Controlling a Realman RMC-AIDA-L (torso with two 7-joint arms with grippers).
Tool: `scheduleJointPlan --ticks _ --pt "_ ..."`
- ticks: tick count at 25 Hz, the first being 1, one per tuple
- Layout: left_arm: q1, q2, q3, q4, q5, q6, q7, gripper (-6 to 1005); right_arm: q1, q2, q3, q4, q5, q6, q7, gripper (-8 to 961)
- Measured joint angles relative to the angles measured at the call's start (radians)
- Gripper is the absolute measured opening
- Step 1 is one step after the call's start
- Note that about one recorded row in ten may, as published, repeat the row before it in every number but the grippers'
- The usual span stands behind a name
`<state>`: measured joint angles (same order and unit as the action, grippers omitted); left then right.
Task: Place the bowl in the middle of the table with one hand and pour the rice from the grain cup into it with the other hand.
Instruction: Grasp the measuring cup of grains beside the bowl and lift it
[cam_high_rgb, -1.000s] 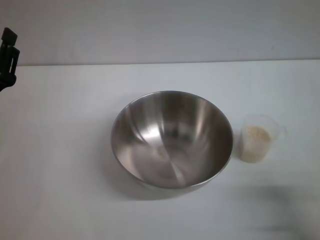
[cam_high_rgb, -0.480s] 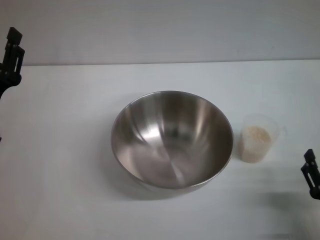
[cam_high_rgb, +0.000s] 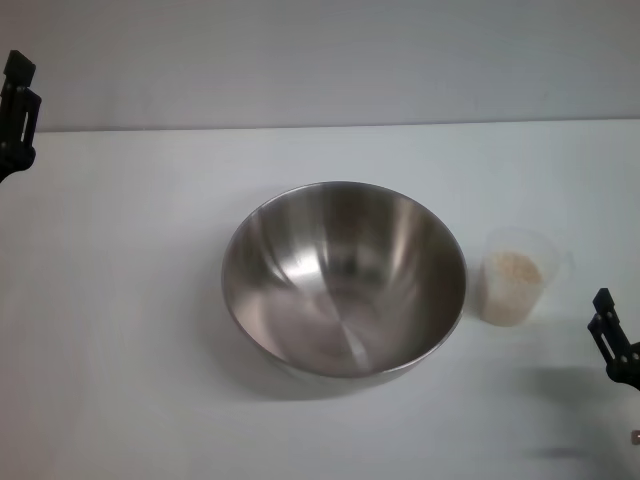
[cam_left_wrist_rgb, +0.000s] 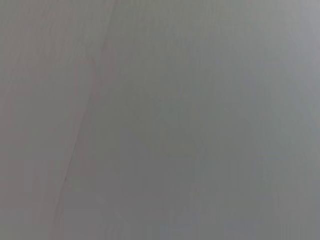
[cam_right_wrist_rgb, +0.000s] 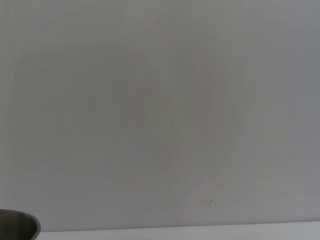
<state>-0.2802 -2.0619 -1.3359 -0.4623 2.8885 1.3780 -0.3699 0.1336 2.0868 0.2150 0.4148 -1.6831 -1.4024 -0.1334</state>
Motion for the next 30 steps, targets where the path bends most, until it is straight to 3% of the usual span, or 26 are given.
scheduleJointPlan --ticks 30 --pt "0.003 -0.001 0.000 -0.002 0.000 0.028 -0.009 486 0.106 0.000 0.012 -0.073 0.000 0.137 0.000 726"
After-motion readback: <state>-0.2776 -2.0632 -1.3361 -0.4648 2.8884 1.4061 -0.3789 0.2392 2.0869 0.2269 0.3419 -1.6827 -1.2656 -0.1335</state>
